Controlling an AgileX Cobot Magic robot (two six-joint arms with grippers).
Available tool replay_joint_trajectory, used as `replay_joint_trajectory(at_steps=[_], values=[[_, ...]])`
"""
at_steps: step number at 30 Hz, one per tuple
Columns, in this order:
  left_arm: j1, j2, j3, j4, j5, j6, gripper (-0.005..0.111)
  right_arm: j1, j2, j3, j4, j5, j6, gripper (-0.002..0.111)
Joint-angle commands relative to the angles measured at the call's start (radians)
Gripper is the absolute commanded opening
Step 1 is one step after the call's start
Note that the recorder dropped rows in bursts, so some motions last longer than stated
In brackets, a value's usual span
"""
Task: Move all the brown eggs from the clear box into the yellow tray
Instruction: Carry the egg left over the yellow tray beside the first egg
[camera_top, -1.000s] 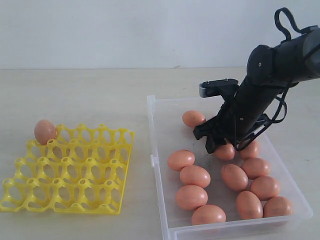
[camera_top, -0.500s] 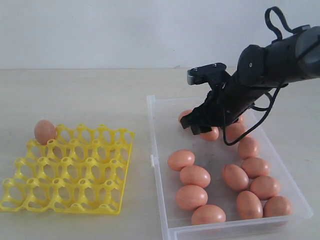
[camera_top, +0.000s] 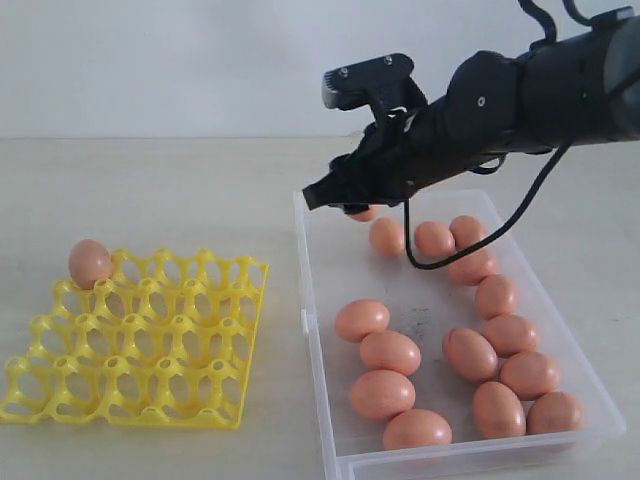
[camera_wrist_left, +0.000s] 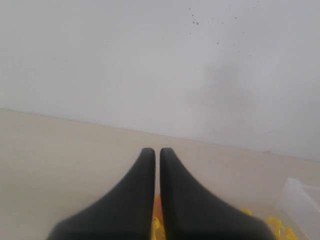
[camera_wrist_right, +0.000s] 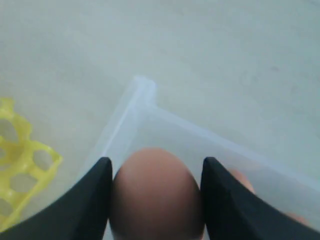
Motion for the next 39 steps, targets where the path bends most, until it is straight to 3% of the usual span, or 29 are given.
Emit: replay_joint_trajectory(at_steps=[1,6,11,17,22,27,32,39], values=[[-0.006,0.004,-0.004,0.002,-0.007,-0.001,0.004,0.073,-0.011,0.039,0.005,-0.198,-0.044,0.0],[-0.006,0.004,-0.004,0.002,-0.007,-0.001,0.004,0.143,-0.011,0.092,0.002,-0.461,-0.049,0.0],[-0.006,0.004,-0.004,0.002,-0.007,-0.001,0.004,0.189,0.023,0.106,-0.048,-0.653,0.068,0.0],[-0.006,0.004,-0.004,0.002,-0.007,-0.001,0.004,0.203,0.117,0.106,-0.457,-0.914,0.408,0.0],[-0.006,0.004,-0.004,0.002,-0.007,-0.001,0.004,0.203,0.22,0.098,-0.647,-1.151,0.438,0.0],[-0.006,0.004,-0.004,0.002,-0.007,-0.001,0.004,0.182,0.319,-0.007,-0.881,-1.197,0.474,0.0],[-0.006,0.004,-0.004,0.002,-0.007,-0.001,0.004,0.17,0.464,-0.152,-0.896,-1.381,0.63,0.0],[-0.006,0.004,-0.004,0.002,-0.007,-0.001,0.004,0.136,0.585,-0.267,-0.935,-1.355,0.704,0.0]])
